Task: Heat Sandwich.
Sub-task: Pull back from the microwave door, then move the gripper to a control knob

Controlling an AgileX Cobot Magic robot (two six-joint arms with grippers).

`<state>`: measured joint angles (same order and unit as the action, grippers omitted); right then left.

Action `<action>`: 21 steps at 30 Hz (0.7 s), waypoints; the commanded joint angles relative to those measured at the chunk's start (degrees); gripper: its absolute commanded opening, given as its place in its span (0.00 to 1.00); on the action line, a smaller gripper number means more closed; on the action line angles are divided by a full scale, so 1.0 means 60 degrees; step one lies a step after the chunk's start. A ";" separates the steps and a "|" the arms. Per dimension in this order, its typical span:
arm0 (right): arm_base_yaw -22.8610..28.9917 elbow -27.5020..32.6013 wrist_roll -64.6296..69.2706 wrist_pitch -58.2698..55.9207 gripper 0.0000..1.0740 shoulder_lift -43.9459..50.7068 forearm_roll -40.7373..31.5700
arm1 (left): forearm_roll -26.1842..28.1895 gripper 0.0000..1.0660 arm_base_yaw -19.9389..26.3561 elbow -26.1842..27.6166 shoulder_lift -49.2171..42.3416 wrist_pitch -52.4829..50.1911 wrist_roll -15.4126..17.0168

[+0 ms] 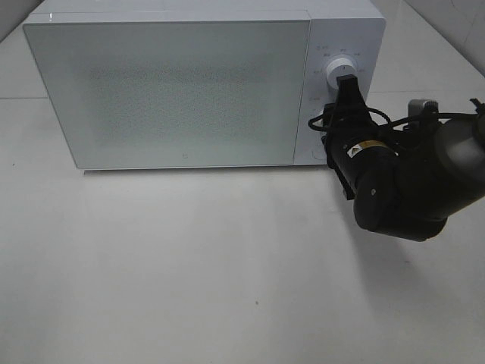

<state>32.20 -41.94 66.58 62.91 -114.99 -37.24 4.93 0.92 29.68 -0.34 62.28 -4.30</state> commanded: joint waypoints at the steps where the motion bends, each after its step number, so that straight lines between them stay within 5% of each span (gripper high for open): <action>1: -0.0038 -0.0153 0.1003 0.0563 0.14 0.0029 0.0420 | 0.0086 0.94 0.0010 0.0010 -0.0134 -0.0143 0.0029; 9: -0.0038 -0.0153 0.3056 0.0831 0.14 0.0029 0.0392 | 0.0086 0.94 0.0010 0.0010 -0.0134 -0.0143 0.0029; 21: -0.0038 -0.0153 0.3247 0.0888 0.15 0.0029 0.0401 | 0.0086 0.94 0.0010 0.0010 -0.0134 -0.0143 0.0029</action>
<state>32.20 -41.94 85.49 64.29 -115.62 -37.47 4.93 0.92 29.68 -0.34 62.28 -4.30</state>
